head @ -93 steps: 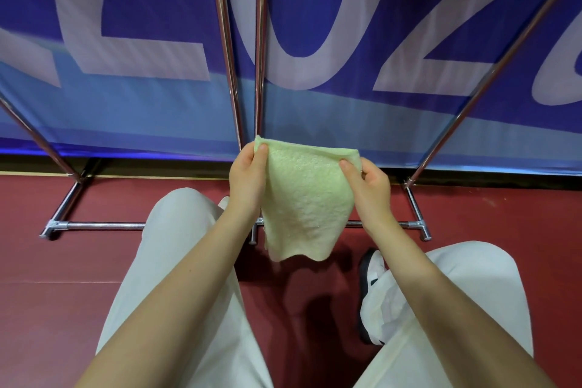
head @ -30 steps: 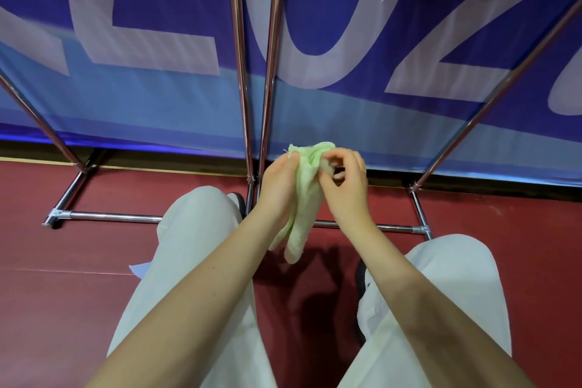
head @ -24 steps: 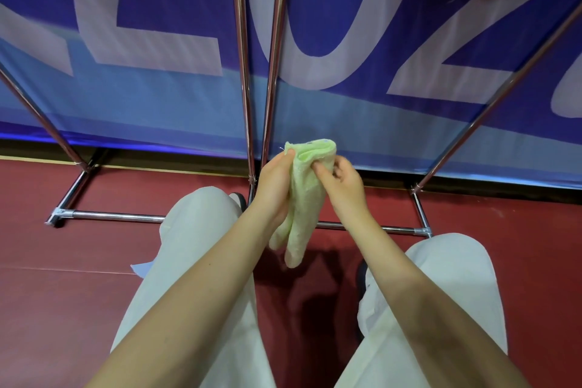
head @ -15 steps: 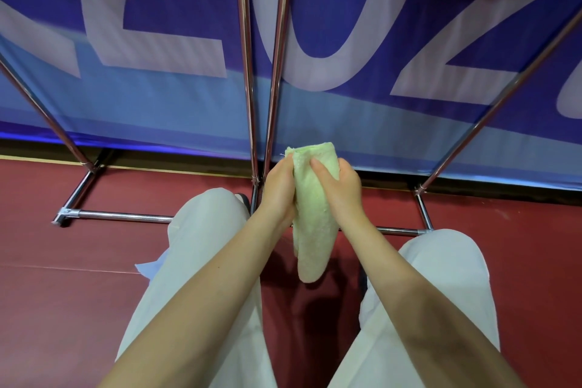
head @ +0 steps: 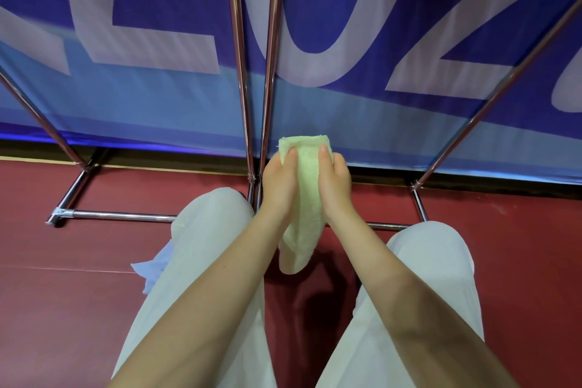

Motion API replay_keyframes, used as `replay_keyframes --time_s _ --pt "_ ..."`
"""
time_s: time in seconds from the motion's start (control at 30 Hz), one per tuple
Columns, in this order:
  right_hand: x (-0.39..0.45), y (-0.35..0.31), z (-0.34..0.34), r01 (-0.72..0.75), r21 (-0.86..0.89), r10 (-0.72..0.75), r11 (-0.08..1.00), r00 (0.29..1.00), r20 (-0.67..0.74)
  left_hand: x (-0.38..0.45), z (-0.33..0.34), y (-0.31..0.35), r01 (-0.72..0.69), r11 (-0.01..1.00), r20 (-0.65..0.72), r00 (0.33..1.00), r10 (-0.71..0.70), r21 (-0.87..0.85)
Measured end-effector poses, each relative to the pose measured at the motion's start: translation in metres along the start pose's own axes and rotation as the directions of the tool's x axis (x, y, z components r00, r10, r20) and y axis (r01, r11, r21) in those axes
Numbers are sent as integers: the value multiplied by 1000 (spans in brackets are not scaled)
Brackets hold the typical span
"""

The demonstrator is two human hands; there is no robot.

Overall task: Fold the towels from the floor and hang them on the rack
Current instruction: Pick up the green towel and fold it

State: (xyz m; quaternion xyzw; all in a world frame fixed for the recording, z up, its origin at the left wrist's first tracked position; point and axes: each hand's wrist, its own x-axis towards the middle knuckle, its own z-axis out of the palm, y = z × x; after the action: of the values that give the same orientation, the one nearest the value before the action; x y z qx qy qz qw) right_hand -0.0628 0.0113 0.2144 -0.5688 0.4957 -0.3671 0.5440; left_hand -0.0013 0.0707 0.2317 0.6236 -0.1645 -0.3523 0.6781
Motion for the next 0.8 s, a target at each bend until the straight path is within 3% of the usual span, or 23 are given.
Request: replay_keyframes --time_s 0.37,0.8 --pt "-12 -12 -7 -12 188 -47 982 952 304 10 -18 19 76 988 52 996 -70 -137" --pt "-17 -1 -4 -72 101 27 992 918 396 4 -29 31 91 967 107 992 -67 -237"
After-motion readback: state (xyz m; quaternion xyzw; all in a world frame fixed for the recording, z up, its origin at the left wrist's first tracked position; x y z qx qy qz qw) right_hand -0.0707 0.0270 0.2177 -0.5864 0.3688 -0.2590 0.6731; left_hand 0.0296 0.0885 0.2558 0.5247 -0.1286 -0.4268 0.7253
